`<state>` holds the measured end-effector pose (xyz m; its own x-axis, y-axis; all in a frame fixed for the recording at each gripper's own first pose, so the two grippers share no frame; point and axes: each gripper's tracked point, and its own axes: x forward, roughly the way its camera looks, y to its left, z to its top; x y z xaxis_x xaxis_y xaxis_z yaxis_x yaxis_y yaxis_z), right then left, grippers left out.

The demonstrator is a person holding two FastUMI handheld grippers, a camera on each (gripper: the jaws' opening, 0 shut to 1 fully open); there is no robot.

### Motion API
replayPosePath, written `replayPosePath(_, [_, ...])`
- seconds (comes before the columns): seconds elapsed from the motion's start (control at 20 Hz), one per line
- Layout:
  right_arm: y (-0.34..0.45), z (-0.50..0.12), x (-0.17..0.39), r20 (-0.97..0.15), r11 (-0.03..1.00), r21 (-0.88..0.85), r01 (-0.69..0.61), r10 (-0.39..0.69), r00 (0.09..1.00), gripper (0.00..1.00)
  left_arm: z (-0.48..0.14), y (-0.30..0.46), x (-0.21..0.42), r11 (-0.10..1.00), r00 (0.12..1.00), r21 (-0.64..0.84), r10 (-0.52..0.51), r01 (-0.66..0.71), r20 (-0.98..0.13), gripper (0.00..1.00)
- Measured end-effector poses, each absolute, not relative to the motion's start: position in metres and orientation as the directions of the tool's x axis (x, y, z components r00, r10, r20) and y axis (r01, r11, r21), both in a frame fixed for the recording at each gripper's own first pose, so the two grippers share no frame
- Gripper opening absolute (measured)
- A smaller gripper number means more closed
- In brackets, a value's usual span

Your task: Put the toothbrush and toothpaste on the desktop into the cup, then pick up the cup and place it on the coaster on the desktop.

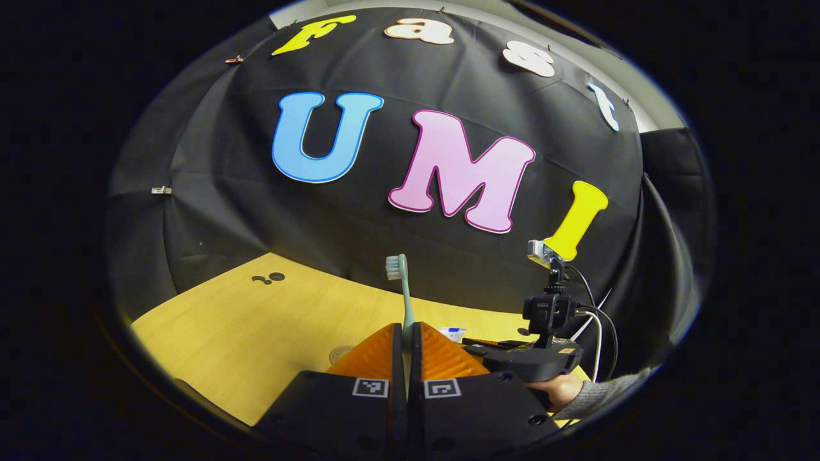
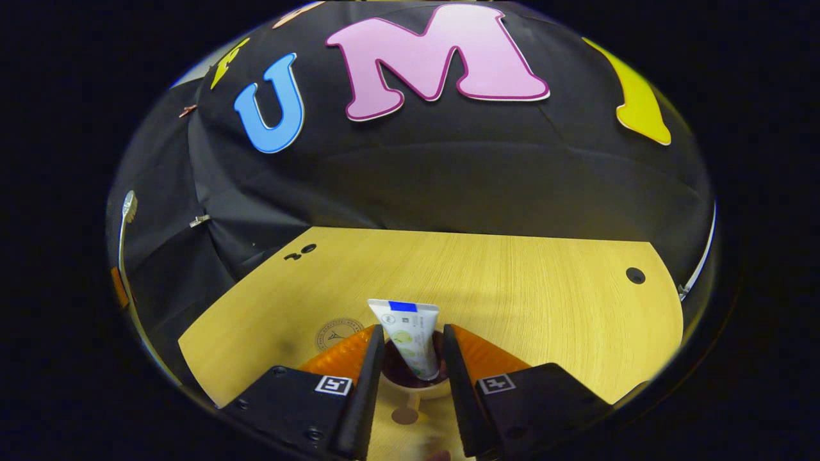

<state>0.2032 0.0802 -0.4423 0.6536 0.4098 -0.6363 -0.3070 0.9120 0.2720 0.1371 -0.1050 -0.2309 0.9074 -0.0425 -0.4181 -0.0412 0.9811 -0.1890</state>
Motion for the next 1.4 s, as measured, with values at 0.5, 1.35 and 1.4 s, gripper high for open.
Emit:
replayPosePath(0.5, [0.009,-0.369,0.198,-0.524,0.897,0.409,-0.165,0.379,0.763,0.64,-0.239,-0.142,0.200,0.975,0.949,-0.221,-0.050,-0.021,-0.312,0.06])
replayPosePath(1.35, [-0.070,-0.391,0.154,-0.571,0.898,0.431,-0.089,0.348,0.744,0.64,-0.360,-0.162,0.260,0.931,0.932,-0.208,0.237,-0.298,-0.274,0.06])
replayPosePath(1.4, [-0.069,-0.392,0.153,-0.573,0.897,0.433,-0.089,0.350,0.741,0.64,-0.356,-0.165,0.261,0.944,0.942,-0.179,0.232,-0.279,-0.242,0.06])
